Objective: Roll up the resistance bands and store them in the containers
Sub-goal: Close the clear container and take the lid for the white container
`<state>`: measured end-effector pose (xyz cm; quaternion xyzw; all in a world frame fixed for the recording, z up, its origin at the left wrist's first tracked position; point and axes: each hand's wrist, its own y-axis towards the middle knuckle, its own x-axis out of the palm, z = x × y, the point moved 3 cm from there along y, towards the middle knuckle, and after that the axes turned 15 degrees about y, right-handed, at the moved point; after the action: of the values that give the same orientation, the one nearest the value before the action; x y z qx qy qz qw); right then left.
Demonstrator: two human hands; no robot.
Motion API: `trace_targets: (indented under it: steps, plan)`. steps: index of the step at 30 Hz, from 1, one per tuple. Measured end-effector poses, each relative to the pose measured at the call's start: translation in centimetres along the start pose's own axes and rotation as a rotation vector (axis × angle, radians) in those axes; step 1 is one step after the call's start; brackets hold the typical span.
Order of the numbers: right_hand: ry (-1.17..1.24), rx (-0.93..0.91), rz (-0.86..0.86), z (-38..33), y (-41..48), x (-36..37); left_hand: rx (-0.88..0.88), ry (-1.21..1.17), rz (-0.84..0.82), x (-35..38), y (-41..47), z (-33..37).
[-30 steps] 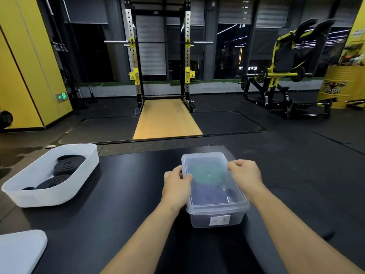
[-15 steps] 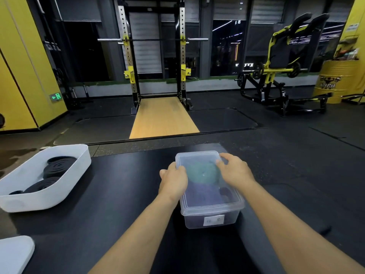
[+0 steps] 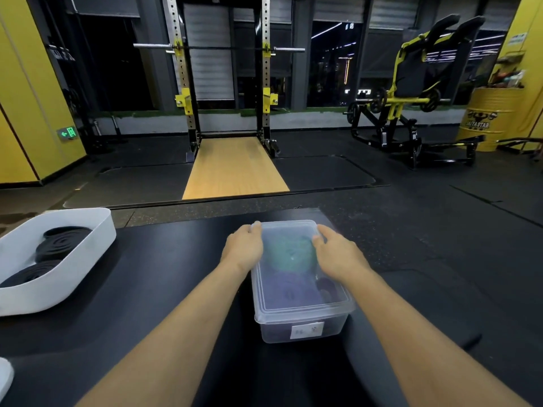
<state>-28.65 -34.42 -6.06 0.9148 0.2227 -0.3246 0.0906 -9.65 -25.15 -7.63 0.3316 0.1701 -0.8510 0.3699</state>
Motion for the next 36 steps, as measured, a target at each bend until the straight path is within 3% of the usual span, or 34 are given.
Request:
trace_targets:
  steps: [7, 14, 17, 21, 24, 31, 34, 36]
  plan:
    - [-0.05, 0.028, -0.011, 0.0, 0.3, 0.1, -0.063, -0.231, 0.085, 1.1, 3.1, -1.2]
    - [-0.017, 0.059, -0.02, 0.2, 1.7, -0.4, -0.124, -0.446, 0.053, 1.4, 2.3, -1.0]
    - [-0.041, 0.133, -0.096, -0.1, 3.5, 0.0, -0.095, -0.388, 0.014, 0.9, 1.4, -0.6]
    - [0.006, 0.155, -0.077, -0.1, 4.2, 0.9, -0.065, -0.106, -0.113, 0.2, -2.3, -0.8]
    - [-0.022, 0.149, -0.053, 0.1, 4.4, 1.1, -0.004, 0.06, -0.074, 0.2, -4.6, -1.4]
    - [-0.1, 0.065, -0.036, -2.0, 3.2, 3.7, 0.031, 0.094, 0.023, -2.8, -5.8, -3.3]
    - [-0.242, 0.029, 0.083, -3.6, 1.3, 3.5, -0.013, 0.02, 0.046, -3.5, -6.9, -3.5]
    - [-0.37, -0.115, 0.17, -5.0, -0.5, 3.0, -0.029, -0.013, 0.002, -3.8, -8.1, -3.6]
